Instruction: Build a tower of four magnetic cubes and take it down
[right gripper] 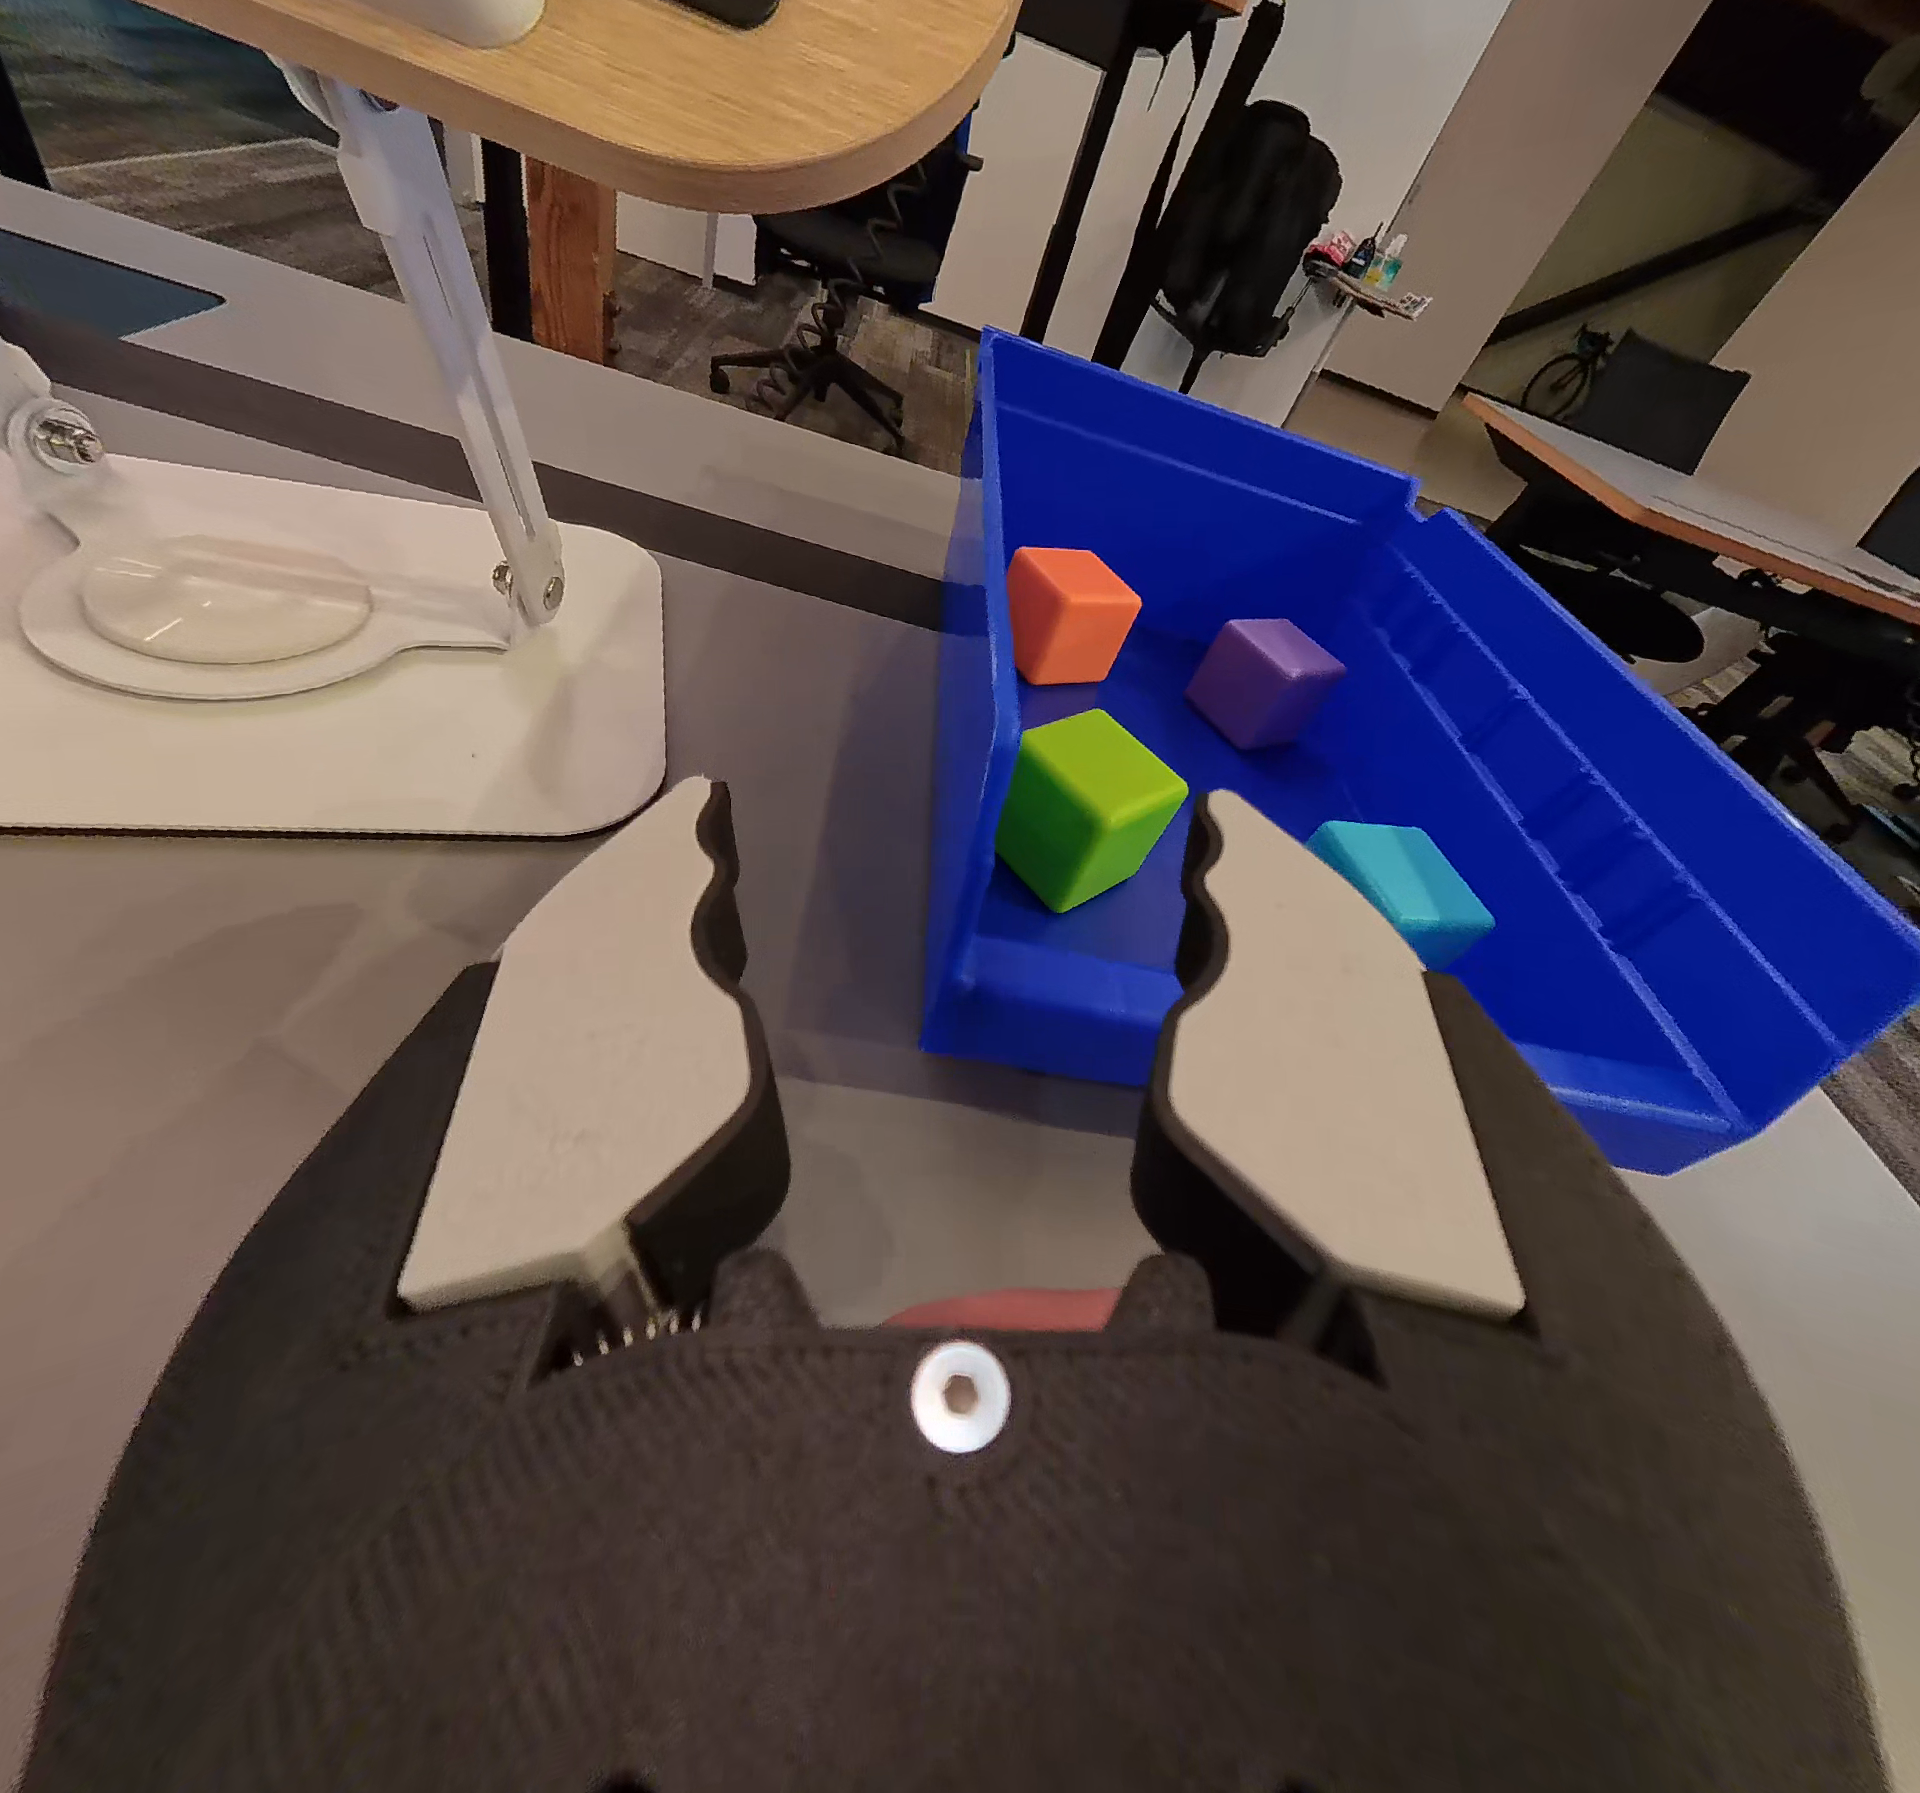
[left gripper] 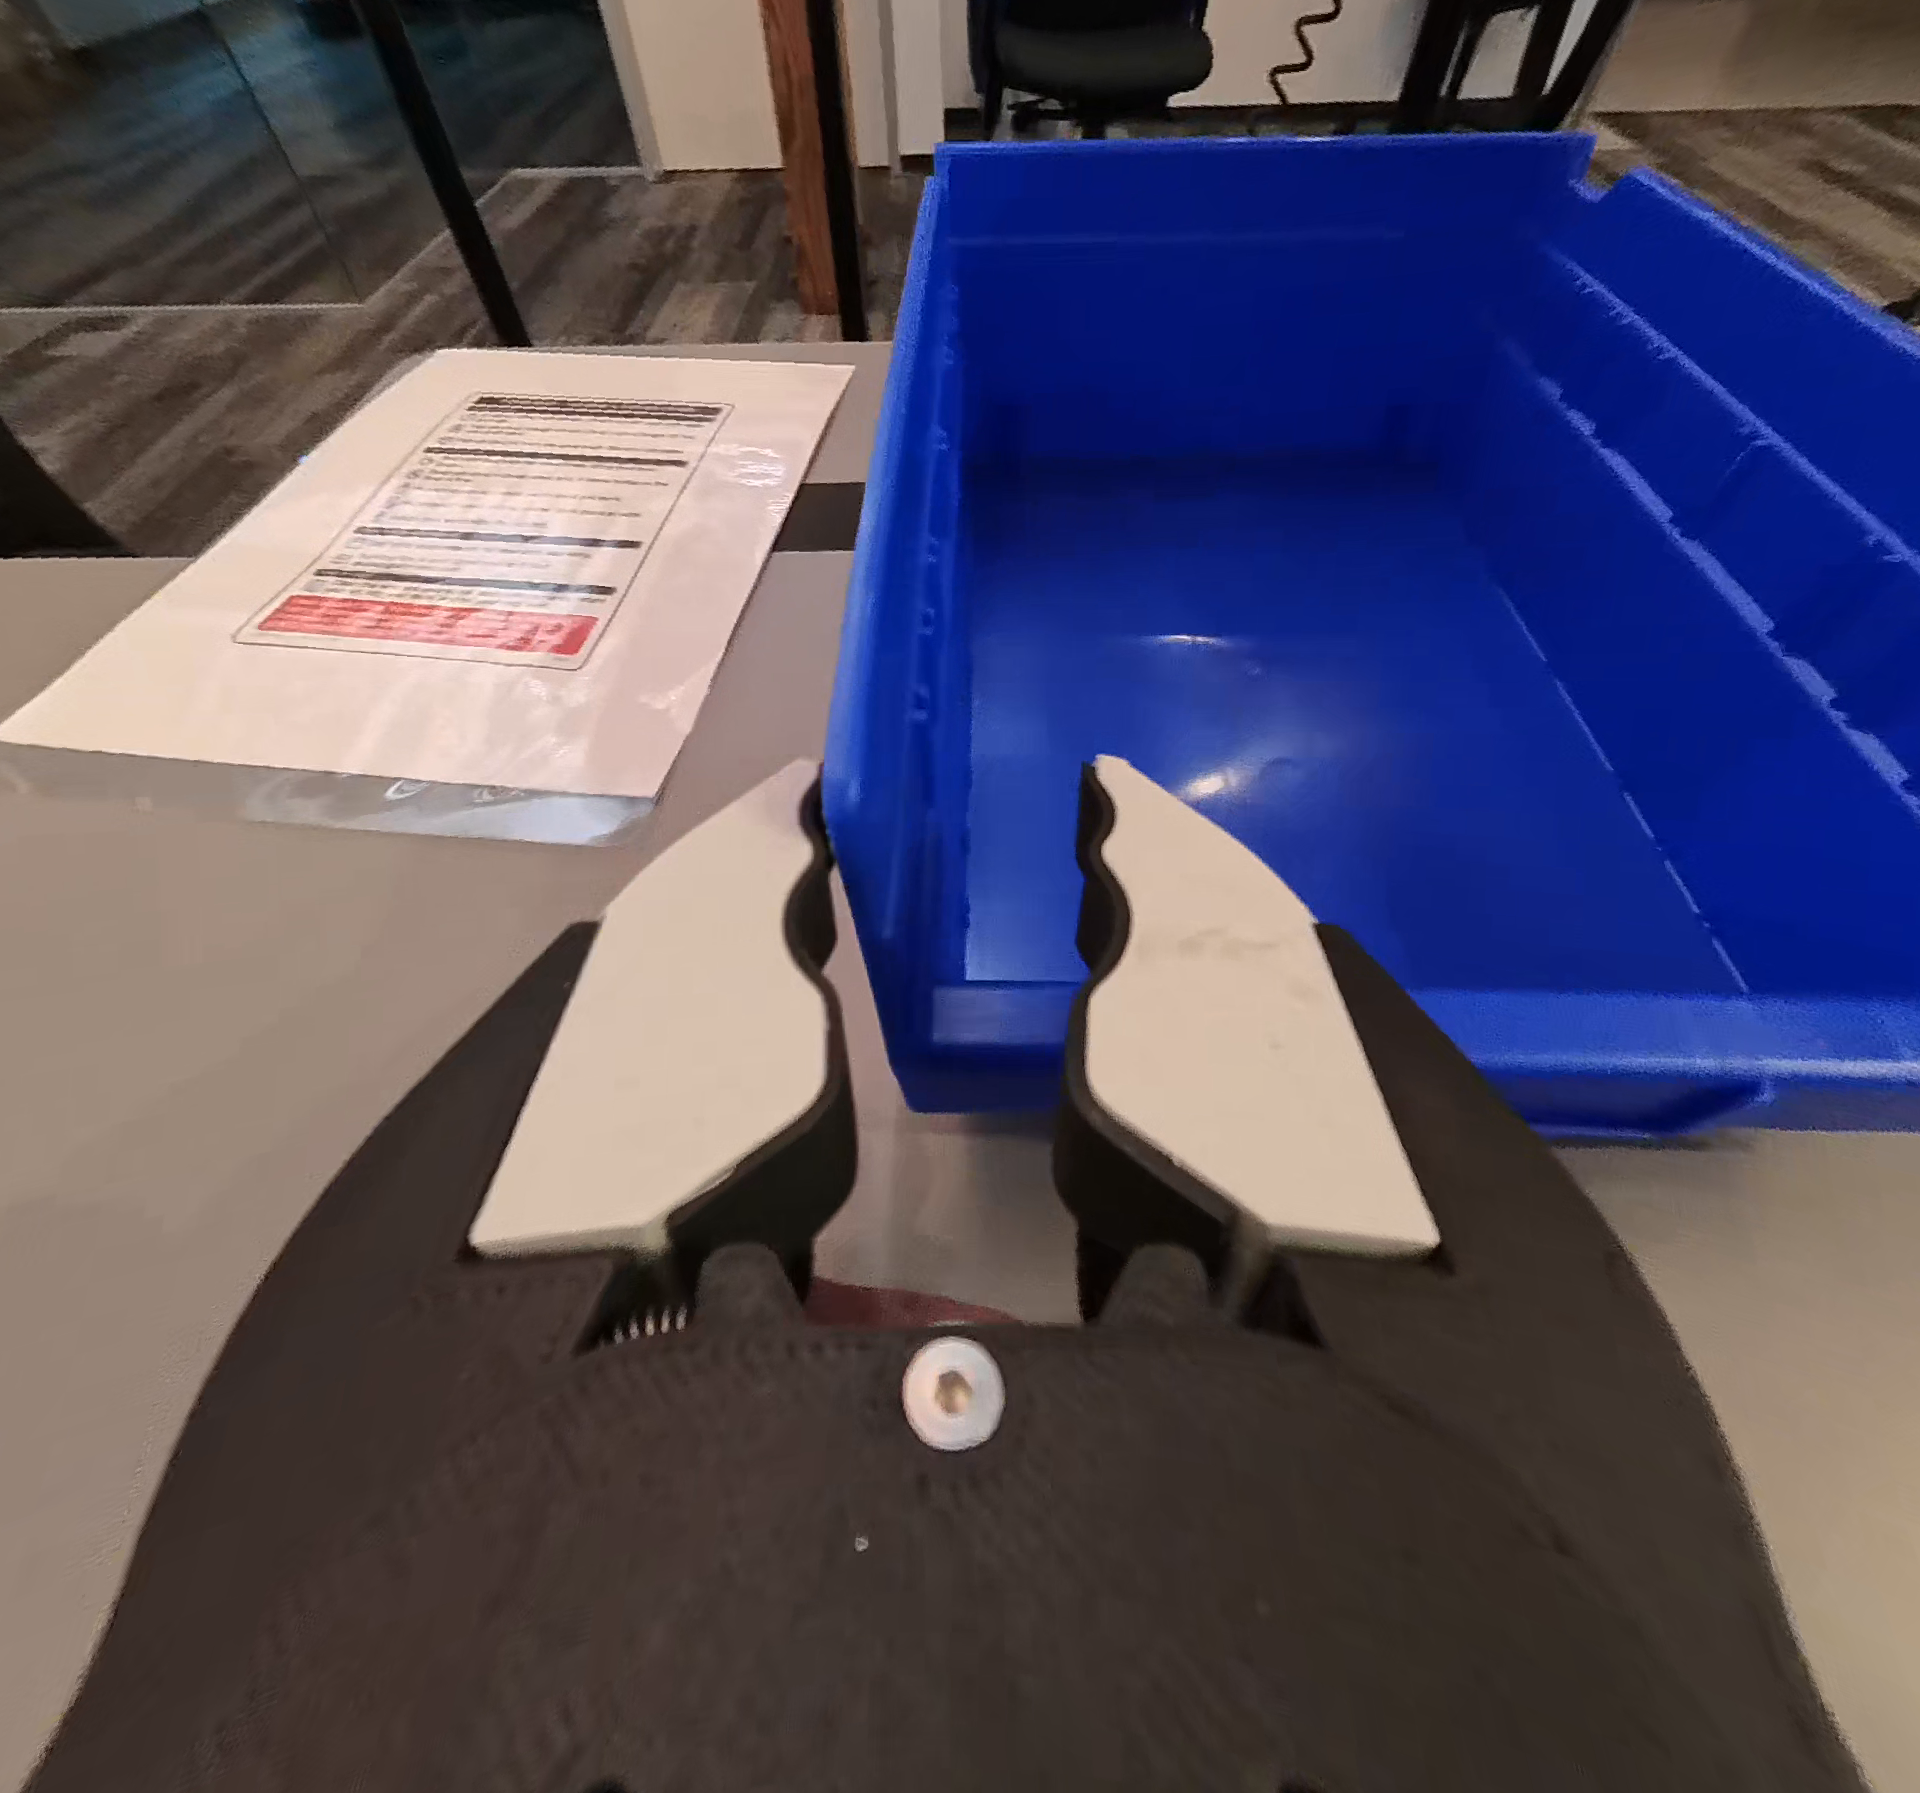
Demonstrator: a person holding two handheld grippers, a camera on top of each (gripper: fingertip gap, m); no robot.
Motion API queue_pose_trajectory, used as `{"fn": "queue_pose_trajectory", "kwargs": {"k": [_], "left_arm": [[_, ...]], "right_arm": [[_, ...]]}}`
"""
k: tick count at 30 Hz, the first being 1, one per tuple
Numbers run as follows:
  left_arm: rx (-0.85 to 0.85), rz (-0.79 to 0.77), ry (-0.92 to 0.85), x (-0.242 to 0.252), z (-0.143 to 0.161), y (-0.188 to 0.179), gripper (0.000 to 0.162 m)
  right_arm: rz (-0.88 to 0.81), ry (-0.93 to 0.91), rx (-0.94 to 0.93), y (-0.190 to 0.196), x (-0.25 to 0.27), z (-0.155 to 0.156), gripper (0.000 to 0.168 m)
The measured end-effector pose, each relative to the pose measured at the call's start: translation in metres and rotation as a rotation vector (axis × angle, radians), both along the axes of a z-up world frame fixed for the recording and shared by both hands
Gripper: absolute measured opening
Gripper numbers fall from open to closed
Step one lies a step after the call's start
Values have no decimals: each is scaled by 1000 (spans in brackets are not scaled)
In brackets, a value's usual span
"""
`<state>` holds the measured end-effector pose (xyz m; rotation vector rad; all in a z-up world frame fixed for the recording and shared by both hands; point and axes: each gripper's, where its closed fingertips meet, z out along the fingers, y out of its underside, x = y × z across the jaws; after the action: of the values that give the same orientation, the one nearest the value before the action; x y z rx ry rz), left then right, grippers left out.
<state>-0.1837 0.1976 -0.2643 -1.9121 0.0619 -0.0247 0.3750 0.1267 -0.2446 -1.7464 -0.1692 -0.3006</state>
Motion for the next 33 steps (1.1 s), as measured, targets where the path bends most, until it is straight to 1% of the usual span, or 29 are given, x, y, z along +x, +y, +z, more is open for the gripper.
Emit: {"fn": "queue_pose_trajectory", "kwargs": {"k": [2,7,19,25,27,29,33], "left_arm": [[-2,-5,-19,-1,0,2,36],[-2,-44,-69,0,0,4,3],[12,-79,-78,4,2,1,3],[20,-92,-72,6,4,-1,4],[18,-96,-71,7,3,-1,4],[17,-98,-69,7,3,-2,4],[18,-99,-65,8,3,-3,4]], "right_arm": [[4,-2,-7,1,-1,-1,82],[18,-7,-18,1,-3,-3,77],[39,2,-54,4,-5,-8,61],[40,6,-94,7,-5,-13,60],[50,8,-130,9,-6,-18,51],[54,15,-166,12,-6,-23,45],[59,48,-185,14,-4,-26,44]]}}
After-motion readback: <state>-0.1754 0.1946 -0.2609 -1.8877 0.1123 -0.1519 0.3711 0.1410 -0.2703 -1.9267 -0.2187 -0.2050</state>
